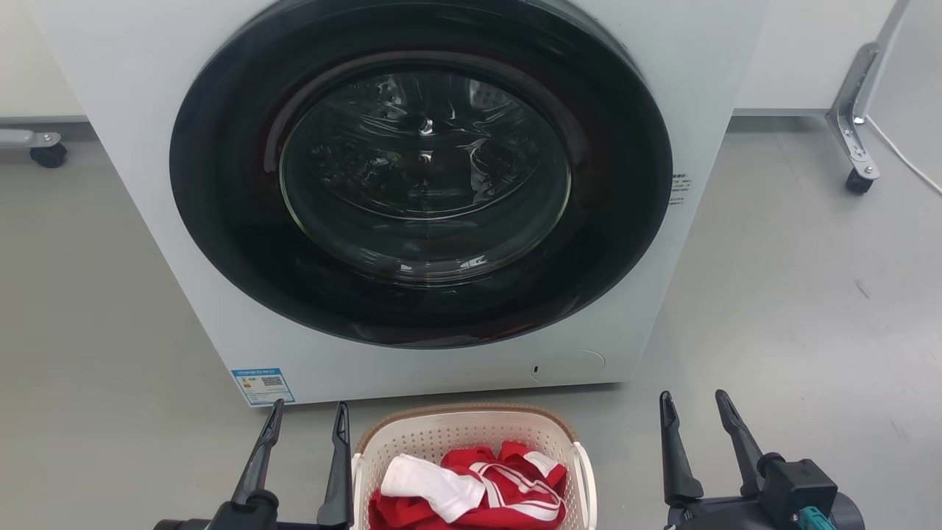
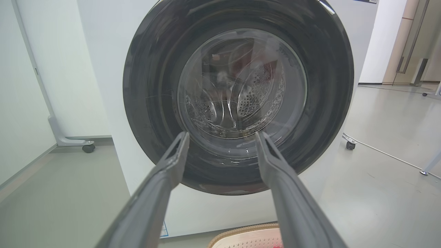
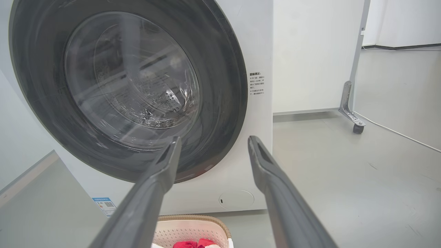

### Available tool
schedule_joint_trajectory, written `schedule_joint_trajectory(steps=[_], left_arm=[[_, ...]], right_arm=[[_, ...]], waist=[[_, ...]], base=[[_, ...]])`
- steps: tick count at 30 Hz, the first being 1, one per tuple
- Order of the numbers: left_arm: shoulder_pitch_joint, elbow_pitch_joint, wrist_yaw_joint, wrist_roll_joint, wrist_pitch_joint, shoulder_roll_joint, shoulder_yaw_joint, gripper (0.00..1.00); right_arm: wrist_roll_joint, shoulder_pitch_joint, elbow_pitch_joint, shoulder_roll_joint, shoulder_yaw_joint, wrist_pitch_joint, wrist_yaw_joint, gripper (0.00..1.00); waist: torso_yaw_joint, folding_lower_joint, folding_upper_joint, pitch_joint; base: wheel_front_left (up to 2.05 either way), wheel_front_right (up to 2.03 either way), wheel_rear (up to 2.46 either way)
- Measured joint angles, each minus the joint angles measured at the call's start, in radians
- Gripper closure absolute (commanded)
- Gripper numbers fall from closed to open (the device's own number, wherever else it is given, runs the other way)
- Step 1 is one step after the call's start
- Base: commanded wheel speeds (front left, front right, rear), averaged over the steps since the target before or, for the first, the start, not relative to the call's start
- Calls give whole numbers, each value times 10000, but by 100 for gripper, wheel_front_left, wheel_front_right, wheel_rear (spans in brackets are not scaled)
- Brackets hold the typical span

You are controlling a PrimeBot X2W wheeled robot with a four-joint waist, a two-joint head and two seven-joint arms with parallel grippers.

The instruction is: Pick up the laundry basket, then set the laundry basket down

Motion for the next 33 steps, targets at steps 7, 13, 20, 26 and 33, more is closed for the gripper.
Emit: schedule_joint_trajectory(steps=[7, 13, 20, 26, 33], left_arm=[[1, 2, -10, -12, 0, -38, 21, 0], [1, 2, -13, -12, 0, -46, 38, 0], [1, 2, -94, -10, 0, -63, 58, 0], [9, -6, -100, -8, 0, -94, 92, 0], [-52, -98, -182, 8, 0, -102, 104, 0]], right_arm=[[-25, 0, -2, 0, -10, 2, 2, 0], [-46, 0, -4, 0, -27, 2, 13, 0], [-54, 0, -6, 2, -50, 0, 42, 0], [-54, 6, -61, 2, -59, 0, 61, 0], [-54, -49, -242, 4, -92, 0, 123, 0]], waist=[[2, 0, 0, 16], [7, 0, 0, 34], [9, 0, 0, 53], [11, 0, 0, 100], [15, 0, 0, 549]], base=[[0, 0, 0], [0, 0, 0], [0, 0, 0], [0, 0, 0], [0, 0, 0]])
